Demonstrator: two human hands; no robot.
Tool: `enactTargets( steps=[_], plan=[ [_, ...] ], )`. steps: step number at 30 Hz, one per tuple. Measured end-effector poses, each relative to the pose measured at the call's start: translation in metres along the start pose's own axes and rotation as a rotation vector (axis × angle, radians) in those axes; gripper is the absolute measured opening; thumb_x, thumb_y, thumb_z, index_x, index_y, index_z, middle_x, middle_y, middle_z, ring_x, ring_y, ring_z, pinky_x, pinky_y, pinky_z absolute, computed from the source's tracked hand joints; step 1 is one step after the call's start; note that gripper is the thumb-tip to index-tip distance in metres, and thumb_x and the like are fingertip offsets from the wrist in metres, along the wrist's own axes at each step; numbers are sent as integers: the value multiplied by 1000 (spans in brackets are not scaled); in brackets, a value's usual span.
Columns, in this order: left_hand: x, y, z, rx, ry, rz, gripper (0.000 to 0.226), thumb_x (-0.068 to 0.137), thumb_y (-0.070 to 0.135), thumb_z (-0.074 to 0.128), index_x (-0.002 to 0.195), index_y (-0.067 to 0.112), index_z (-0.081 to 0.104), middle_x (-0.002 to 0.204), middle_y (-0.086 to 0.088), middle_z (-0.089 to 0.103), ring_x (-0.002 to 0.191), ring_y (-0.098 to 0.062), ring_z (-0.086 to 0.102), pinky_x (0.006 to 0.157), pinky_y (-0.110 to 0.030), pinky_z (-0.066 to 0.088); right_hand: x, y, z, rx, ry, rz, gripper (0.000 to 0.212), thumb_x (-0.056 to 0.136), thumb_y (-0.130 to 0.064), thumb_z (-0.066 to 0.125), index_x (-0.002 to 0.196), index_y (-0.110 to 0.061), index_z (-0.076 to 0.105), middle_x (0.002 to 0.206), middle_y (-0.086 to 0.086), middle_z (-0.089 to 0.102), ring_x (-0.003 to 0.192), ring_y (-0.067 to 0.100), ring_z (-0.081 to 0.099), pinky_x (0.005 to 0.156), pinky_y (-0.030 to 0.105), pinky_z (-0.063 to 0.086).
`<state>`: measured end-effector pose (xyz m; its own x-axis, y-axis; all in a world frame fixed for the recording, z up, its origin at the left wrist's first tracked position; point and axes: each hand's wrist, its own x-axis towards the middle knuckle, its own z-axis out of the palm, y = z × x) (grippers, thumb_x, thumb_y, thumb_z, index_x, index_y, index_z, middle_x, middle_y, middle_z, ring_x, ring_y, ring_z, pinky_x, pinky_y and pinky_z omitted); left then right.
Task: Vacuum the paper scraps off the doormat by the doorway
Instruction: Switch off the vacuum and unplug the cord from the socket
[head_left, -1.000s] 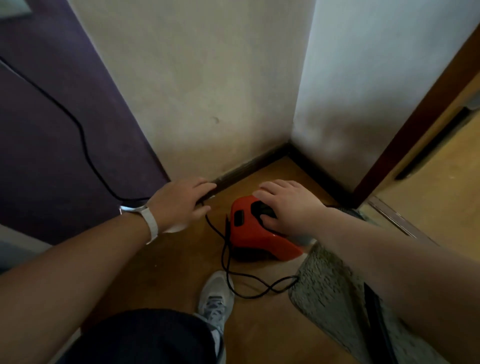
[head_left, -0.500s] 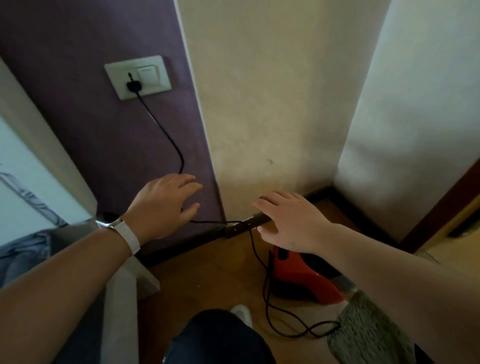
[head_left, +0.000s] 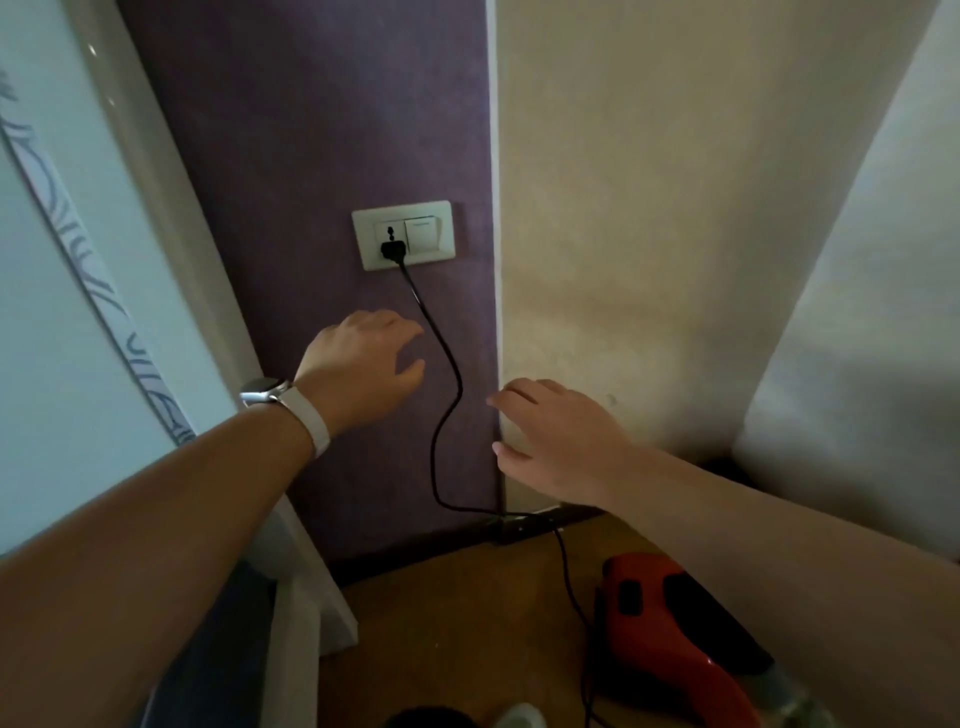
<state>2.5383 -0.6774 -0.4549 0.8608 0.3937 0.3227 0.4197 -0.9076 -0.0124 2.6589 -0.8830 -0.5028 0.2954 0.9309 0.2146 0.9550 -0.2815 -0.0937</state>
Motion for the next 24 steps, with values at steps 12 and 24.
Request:
enactTargets(
  steps=[12,24],
  plan=[
    [51,-18,11,-170,31,-237,45,94,57,43,123,24,55,106,1,69,97,-26,65,81,-40,53,115,-27,16,186,63,268,32,98,-33,49,123,-13,48,120,9,55,103,32,60,75,38,46],
    [82,2,20,-598,208,-426,34,101,28,40,68,16,44,71,-6,57,67,-24,55,59,-33,42,109,-24,19,153,134,241,14,106,-22,35,94,-15,37,66,-2,40,55,19,41,50,34,25]
  ],
)
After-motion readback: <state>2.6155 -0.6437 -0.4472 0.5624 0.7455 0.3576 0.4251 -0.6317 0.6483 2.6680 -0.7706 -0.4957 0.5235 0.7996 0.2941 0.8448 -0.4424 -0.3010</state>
